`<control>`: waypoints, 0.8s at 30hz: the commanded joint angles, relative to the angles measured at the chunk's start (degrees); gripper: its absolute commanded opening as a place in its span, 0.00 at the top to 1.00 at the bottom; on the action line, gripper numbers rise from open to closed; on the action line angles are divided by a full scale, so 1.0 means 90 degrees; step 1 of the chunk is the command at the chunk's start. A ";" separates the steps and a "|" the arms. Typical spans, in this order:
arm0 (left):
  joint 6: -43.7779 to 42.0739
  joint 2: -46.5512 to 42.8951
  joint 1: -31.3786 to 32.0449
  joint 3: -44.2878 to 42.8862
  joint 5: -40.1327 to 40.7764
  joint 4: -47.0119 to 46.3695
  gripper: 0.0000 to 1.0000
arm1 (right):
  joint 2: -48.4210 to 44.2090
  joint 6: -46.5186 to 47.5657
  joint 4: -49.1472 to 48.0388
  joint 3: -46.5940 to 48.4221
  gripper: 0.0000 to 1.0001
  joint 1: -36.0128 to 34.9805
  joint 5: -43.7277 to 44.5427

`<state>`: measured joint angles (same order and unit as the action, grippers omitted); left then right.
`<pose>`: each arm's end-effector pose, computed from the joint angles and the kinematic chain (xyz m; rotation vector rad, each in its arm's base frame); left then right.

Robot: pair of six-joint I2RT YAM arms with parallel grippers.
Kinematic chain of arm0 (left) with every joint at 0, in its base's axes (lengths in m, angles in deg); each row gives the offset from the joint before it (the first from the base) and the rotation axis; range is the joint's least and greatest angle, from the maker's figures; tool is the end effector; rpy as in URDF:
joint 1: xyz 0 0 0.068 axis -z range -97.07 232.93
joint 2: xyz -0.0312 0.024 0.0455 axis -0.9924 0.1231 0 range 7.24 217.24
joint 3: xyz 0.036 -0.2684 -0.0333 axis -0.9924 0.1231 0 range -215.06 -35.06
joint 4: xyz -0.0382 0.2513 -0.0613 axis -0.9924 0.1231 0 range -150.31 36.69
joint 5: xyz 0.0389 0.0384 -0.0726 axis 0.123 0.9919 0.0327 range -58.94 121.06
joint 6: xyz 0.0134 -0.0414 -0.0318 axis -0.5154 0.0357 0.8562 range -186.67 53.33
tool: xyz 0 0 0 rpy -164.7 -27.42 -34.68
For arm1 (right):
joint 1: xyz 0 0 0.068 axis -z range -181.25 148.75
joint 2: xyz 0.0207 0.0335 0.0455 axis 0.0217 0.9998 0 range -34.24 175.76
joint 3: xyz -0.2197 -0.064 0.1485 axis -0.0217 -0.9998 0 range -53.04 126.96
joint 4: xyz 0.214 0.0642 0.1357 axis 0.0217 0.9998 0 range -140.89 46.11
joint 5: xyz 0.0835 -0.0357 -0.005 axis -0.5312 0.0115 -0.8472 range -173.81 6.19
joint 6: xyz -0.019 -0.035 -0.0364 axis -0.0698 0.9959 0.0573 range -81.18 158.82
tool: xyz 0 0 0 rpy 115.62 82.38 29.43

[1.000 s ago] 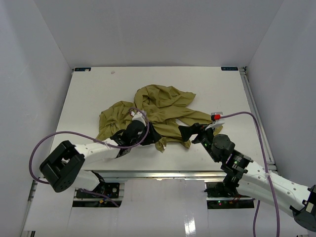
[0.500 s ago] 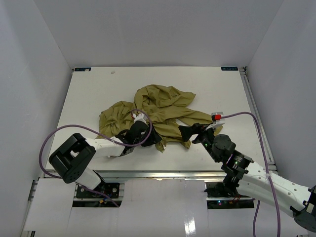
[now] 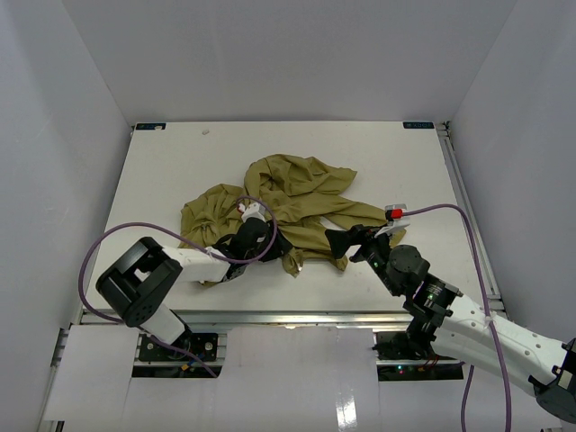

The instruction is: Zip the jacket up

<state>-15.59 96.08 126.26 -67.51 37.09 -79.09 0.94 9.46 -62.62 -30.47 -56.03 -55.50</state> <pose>0.2113 -0.1941 0.1399 -0.2185 2.3295 -0.7606 0.1069 0.1225 0.2690 0.0352 1.6354 0.7503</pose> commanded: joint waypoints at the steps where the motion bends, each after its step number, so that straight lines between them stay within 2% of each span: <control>1: -0.0085 -0.0076 -0.0023 -0.0142 0.0359 -0.0227 0.57 | -0.0037 0.0108 -0.0250 0.0034 0.08 -0.0007 -0.0003; 4: -0.0122 -0.0225 -0.0022 -0.0125 0.0390 -0.0172 0.63 | 0.0035 0.0110 -0.0252 0.0043 0.08 -0.0005 -0.0014; 7: -0.0175 -0.0432 -0.0020 -0.0058 0.0356 -0.0161 0.75 | 0.0131 0.0165 -0.0288 0.0060 0.08 -0.0006 -0.0086; 12: -0.0530 -0.0847 -0.0020 -0.0060 0.0186 -0.0091 0.90 | 0.0384 0.0654 -0.0668 0.0048 0.08 -0.0007 -0.0900; 18: -0.1083 -0.1285 -0.0070 -0.0210 -0.0145 0.0227 0.92 | 0.1012 0.1010 -0.0961 0.0230 0.06 -0.0007 -0.2040; 20: -0.1231 -0.1448 -0.0155 -0.0208 -0.0268 0.0244 0.97 | 0.1330 0.1034 -0.0980 0.0423 0.05 -0.0007 -0.2321; 21: -0.1308 -0.1568 -0.0233 -0.0184 -0.0423 0.0250 1.00 | 0.1574 0.1046 -0.0992 0.0613 0.04 -0.0007 -0.2506; 24: -0.1600 -0.1835 -0.0400 -0.0102 -0.1376 -0.0018 1.00 | 0.2095 0.1035 -0.1070 0.0976 0.01 -0.0007 -0.2676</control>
<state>-25.05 84.24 124.83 -67.60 35.10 -77.38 14.70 17.01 -67.48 -28.52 -56.01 -73.66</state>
